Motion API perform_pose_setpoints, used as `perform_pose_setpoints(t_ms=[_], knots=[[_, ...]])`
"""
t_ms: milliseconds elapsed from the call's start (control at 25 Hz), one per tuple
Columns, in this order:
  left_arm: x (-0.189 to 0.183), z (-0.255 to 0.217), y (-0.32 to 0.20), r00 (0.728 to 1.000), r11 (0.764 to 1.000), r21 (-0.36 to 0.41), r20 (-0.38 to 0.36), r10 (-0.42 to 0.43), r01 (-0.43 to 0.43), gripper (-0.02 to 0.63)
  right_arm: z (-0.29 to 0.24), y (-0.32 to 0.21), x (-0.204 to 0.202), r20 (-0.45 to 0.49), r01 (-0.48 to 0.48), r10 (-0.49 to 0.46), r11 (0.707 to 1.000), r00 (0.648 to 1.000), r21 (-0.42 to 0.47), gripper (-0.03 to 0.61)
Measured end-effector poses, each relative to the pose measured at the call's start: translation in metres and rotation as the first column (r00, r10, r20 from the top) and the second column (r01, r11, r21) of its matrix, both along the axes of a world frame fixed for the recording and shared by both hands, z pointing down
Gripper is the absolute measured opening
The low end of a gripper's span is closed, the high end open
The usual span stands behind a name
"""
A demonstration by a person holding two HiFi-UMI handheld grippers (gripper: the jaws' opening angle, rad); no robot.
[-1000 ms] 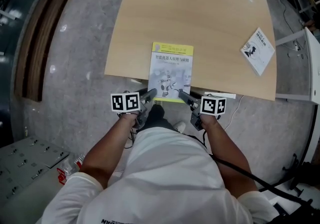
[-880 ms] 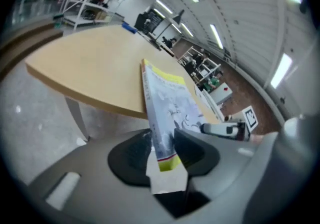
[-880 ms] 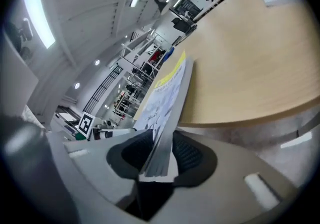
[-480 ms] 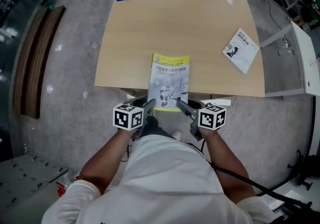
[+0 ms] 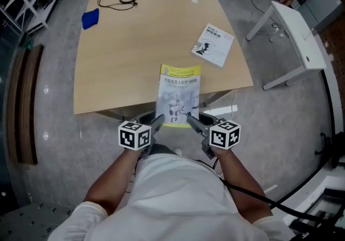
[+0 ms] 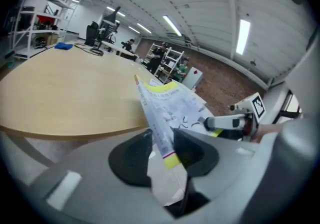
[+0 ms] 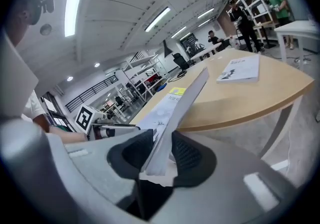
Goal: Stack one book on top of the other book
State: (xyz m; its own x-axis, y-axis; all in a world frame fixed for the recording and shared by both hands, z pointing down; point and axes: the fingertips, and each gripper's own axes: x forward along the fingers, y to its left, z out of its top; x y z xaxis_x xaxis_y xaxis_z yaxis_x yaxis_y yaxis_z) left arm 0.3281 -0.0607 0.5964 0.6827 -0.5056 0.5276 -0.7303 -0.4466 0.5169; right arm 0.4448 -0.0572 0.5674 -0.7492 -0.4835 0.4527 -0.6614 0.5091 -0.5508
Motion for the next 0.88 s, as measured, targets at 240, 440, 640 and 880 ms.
perform_pose_setpoints(t_ms=[240,440,640,880], knots=[[0.069,-0.020,-0.017,0.992,0.991,0.053,0.007,0.123,-0.123,0.146,-0.020,0.001,0.067,0.009,-0.141,0.141,0.989,0.990,0.048,0.118],[0.102,-0.032,-0.041,0.982,0.980,0.062,0.005,0.187,-0.187,0.141,-0.027,-0.012,0.098,0.035,-0.229,0.227,0.972,0.973,0.056,0.118],[0.127,-0.036,-0.085,0.970,0.968,0.064,0.011,0.244,-0.244,0.138,-0.027,-0.047,0.120,0.038,-0.286,0.284,0.957,0.958,0.056,0.119],[0.148,-0.036,-0.153,0.958,0.957,0.049,0.014,0.287,-0.287,0.137,-0.027,-0.110,0.139,0.026,-0.332,0.331,0.942,0.943,0.044,0.120]])
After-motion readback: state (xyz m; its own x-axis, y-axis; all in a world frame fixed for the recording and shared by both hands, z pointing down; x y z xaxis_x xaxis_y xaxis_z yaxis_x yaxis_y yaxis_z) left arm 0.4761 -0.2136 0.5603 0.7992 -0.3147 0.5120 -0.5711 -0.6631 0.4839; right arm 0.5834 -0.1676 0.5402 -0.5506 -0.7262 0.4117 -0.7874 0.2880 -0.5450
